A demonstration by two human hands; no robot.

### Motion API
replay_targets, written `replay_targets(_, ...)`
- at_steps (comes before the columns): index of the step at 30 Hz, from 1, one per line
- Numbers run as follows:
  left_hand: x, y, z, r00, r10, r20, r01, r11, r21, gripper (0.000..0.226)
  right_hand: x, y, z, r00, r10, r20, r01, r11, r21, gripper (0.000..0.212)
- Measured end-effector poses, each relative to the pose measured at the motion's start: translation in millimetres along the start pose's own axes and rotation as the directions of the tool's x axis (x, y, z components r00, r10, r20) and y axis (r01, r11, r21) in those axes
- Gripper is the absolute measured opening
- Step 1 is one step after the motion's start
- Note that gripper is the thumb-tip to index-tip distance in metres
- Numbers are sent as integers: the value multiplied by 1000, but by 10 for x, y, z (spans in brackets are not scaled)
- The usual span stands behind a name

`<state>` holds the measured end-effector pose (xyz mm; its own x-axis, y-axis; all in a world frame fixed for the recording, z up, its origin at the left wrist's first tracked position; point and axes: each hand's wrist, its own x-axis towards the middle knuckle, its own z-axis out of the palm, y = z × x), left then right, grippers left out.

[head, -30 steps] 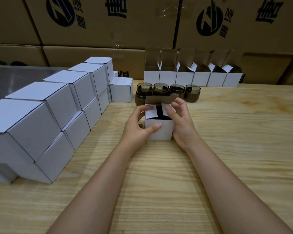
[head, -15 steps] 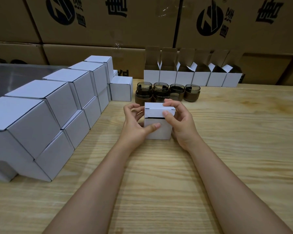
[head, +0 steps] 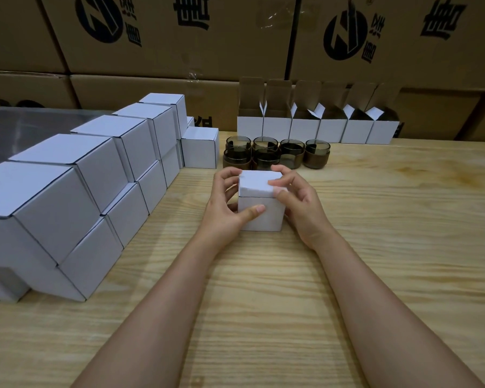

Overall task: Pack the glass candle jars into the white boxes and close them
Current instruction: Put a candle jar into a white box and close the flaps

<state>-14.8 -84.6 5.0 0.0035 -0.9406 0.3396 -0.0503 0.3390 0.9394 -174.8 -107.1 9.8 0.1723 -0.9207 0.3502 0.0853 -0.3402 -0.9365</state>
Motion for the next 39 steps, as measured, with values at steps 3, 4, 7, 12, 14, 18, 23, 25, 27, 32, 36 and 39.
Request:
replay_targets(3, -14, 21, 31, 999, 45, 11, -46, 998, 50, 43, 14, -3, 5, 1000, -5, -27, 4, 999, -35, 9)
replay_targets(4, -13, 22, 37, 999, 49, 3, -50, 997, 58, 39, 15, -3, 14, 999, -27, -24, 26, 998, -65, 7)
replay_targets(7, -19, 33, 43, 997, 71, -41, -67, 994, 89, 32, 1, -4, 25, 998, -57, -4, 56, 993, -105, 6)
replay_targets(12, -32, 43, 66, 989, 89, -116, -69, 983, 169, 12, -34, -56, -24, 994, 95, 51, -101, 986, 136, 11)
replay_targets(14, -14, 50, 56, 983, 98, -157, -71, 983, 172, 12, -41, -75, -15, 992, 101, 71, -110, 985, 134, 15)
replay_targets(18, -38, 83, 46, 927, 268, -261, -157, 912, 379, 11, -41, -73, 46, 988, 108, 107, -117, 989, 87, 24)
replay_targets(23, -57, 81, 76, 670, 741, 47, -380, 287, 879, 21, -13, -19, 76, 990, 94, 105, -103, 991, 82, 37)
replay_targets(25, -74, 107, 68, 673, 735, 83, -312, 180, 933, 20, -12, -2, 84, 991, 96, 95, -103, 992, 67, 45)
replay_targets(27, -96, 116, 27, 711, 702, 39, -206, 156, 966, 20, -5, 0, 81, 989, 134, 65, -138, 988, 71, 47)
replay_targets(32, -36, 39, -207, 844, 506, -180, 43, 271, 962, 25, 5, -13, 84, 982, 182, 55, -186, 980, 72, 62)
replay_targets(36, 76, -60, -230, 937, 253, -240, 162, 294, 942, 52, 12, -2, 81, 981, 188, 57, -192, 979, 69, 58)
replay_targets(39, 213, -85, -290, 954, 198, -226, 158, 308, 938, 57, 18, -2, 80, 979, 194, 67, -199, 978, 67, 51)
